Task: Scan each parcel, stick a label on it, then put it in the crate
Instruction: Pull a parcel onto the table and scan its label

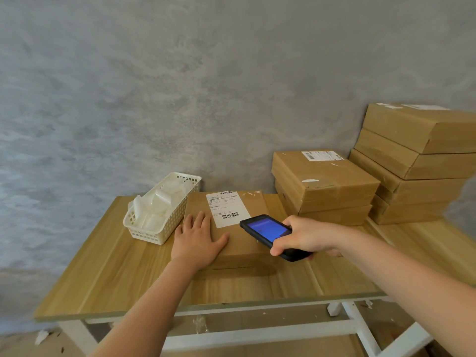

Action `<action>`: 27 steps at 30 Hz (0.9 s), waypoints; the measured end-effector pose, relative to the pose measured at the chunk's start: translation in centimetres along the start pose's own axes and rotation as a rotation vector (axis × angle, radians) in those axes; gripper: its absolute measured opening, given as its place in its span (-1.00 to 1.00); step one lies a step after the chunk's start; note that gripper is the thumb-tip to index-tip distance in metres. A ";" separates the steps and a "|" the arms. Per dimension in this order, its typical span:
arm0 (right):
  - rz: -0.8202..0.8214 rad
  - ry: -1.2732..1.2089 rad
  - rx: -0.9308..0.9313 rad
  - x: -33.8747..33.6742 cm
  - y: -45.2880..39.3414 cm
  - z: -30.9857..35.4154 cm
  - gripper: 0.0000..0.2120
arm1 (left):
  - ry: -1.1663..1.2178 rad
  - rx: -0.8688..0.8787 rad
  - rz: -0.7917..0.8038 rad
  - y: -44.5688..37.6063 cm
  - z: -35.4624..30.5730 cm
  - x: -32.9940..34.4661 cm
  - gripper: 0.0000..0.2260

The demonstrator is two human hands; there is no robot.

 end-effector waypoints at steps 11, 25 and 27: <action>-0.154 -0.165 0.062 1.0 -2.7 -5.7 -0.40 | 0.011 -0.005 -0.017 0.1 0.0 0.0 -0.24; -0.457 -0.067 0.257 5.4 -8.0 -11.4 -0.38 | 0.014 -0.011 -0.020 0.2 -0.2 -0.2 -0.25; -0.475 0.003 0.269 5.4 -8.2 -11.4 -0.34 | 0.017 -0.014 -0.021 0.1 -0.2 -0.2 -0.25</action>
Point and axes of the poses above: each hand's wrist, its own y-axis away from the middle knuckle, its own x-axis out of the palm, z = x × y, the point moved 3 cm from there along -y, towards the middle knuckle, and after that the axes turned 13 degrees about x, right-handed, at the moved point
